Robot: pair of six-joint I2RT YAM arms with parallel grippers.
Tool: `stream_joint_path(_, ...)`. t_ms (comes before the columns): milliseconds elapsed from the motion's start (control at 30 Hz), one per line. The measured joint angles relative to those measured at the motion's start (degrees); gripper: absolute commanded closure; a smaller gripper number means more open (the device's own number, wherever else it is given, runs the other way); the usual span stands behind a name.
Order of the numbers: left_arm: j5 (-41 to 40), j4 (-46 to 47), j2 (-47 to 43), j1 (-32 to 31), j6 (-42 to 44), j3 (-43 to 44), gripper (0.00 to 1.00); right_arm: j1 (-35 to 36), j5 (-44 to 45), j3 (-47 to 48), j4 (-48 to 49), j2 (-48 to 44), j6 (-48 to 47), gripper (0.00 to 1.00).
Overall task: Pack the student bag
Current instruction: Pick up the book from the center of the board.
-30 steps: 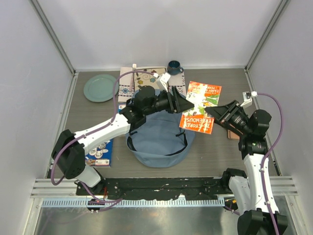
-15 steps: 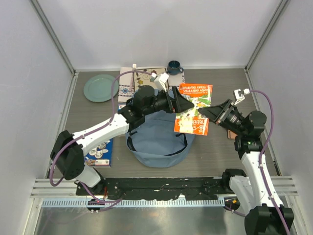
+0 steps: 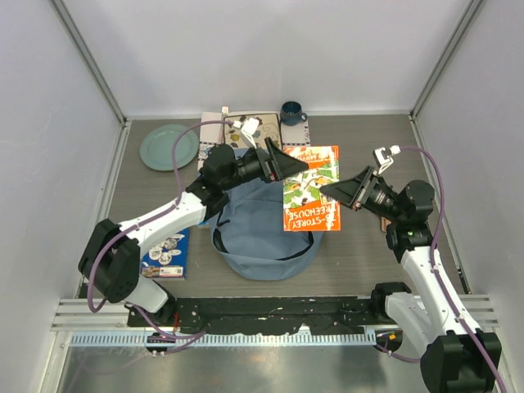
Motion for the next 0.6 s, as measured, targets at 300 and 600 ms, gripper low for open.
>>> stream_joint_path(300,1.18,2.97,-2.19,0.61,-1.84,-4.07,0.02,0.35,-0.44,0.44,2.82,1.05,1.75,0.99)
stream_joint_path(600,4.85,10.93,0.26,0.68,-6.45,-4.24,0.1,1.03,-1.29,0.5,6.49,1.42,3.23,0.99)
